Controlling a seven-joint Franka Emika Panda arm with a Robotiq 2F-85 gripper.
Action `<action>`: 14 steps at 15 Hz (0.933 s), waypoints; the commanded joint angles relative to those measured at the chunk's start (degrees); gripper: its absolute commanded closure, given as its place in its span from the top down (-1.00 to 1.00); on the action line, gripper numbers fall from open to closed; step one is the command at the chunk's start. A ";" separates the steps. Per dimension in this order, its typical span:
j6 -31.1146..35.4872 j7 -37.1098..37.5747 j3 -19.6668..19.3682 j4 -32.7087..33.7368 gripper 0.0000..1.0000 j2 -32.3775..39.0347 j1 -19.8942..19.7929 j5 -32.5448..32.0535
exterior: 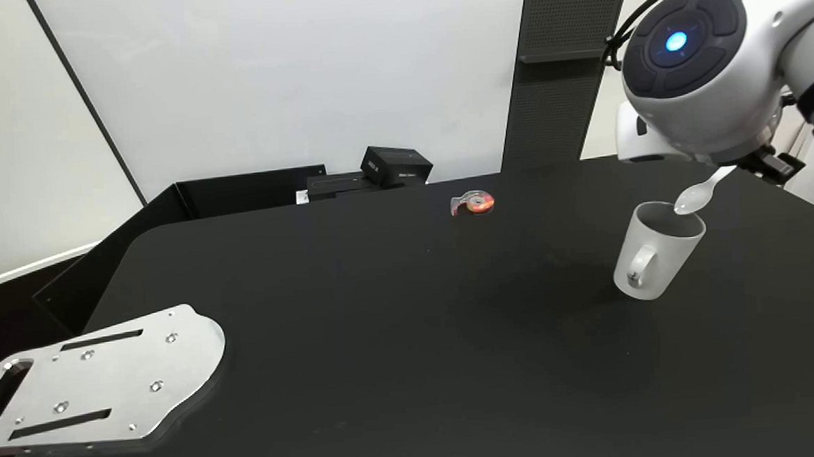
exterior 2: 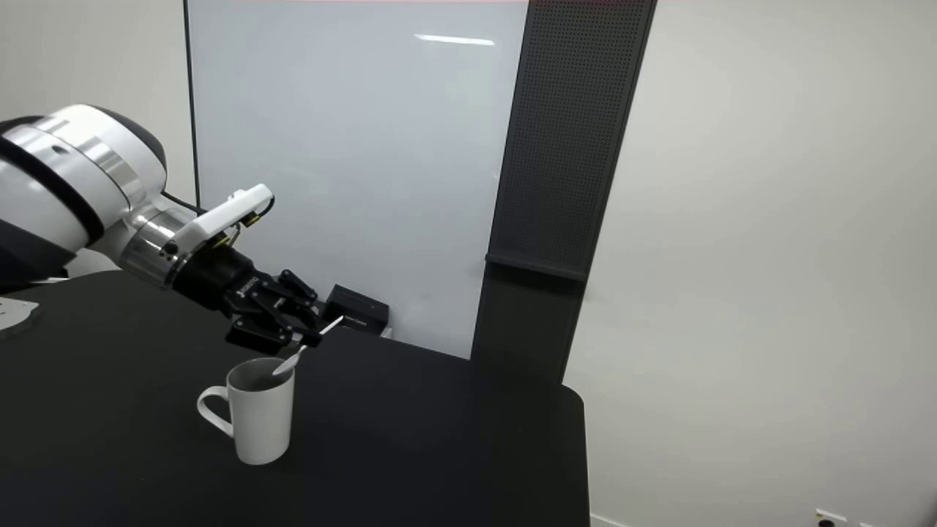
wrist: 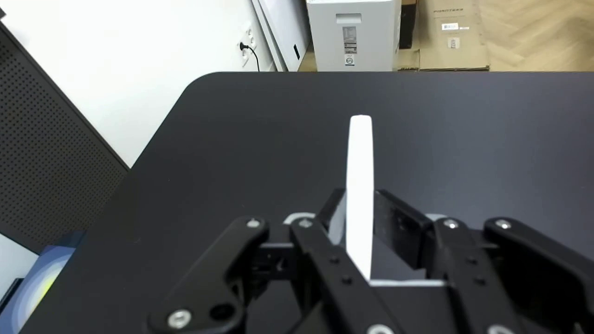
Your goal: Pick up the white spoon from the table and put it in the mug cup
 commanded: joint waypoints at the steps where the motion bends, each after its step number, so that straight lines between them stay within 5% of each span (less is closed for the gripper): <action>1: -0.17 1.80 0.75 2.04 -0.89 2.91 0.44 -0.40; 9: -0.88 1.36 1.12 4.26 -0.89 6.22 0.88 -0.51; 10: -0.57 1.22 1.12 4.44 -0.05 6.13 0.54 0.18; 14: -0.08 1.15 0.87 4.60 0.34 5.20 -0.31 1.03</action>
